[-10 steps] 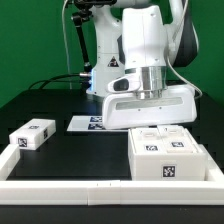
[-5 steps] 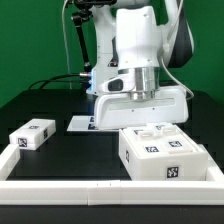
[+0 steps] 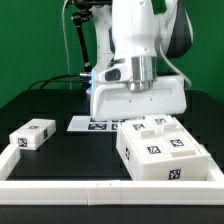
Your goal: Assemble cabinet
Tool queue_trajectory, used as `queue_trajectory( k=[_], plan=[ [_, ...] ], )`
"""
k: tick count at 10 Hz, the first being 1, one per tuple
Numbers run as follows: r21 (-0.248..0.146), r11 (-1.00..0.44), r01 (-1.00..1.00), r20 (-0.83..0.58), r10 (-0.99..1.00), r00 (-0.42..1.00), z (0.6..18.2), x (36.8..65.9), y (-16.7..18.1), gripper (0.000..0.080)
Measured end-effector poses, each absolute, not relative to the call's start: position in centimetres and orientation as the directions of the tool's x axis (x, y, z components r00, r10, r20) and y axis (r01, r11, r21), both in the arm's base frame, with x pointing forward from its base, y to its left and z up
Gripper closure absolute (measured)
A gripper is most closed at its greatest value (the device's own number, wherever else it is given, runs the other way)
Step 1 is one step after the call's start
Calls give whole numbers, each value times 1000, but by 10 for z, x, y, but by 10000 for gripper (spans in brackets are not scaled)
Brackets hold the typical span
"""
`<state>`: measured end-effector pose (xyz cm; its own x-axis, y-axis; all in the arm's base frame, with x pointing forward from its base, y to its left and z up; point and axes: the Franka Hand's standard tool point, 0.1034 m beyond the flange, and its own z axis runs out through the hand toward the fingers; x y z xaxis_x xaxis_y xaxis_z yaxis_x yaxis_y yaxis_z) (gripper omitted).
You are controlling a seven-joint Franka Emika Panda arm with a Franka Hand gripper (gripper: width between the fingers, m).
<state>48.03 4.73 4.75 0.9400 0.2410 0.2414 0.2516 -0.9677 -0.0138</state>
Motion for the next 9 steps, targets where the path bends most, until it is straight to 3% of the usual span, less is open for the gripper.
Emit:
queue_trajectory(
  k=[3,5,9],
  plan=[
    [-37,-964,262,222,248,943,85,504,52,797],
    [-47,-963,264,219,248,944,97,519,54,797],
    [-48,-963,266,208,250,946,92,515,52,797]
  ],
)
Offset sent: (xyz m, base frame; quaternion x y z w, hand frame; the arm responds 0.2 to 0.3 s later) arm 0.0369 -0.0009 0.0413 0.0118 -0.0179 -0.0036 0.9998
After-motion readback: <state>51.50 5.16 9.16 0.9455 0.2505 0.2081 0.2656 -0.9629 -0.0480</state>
